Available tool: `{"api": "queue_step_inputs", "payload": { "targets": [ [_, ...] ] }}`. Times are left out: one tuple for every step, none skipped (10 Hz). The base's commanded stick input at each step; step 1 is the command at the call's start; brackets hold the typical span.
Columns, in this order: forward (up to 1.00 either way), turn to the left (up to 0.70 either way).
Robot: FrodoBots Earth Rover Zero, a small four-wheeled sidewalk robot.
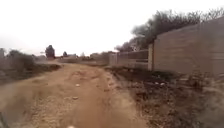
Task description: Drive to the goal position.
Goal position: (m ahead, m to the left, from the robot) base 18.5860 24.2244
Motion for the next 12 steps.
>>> {"api": "queue_step_inputs", "payload": {
  "targets": [
    [0.50,0.00],
    [0.50,0.00],
    [0.50,0.16],
    [0.50,0.50],
    [0.50,0.50],
    [0.50,0.04],
    [0.50,0.00],
    [0.50,0.00],
    [0.50,0.00],
    [0.50,0.00],
    [0.50,0.00],
    [0.50,0.00]
  ]
}}
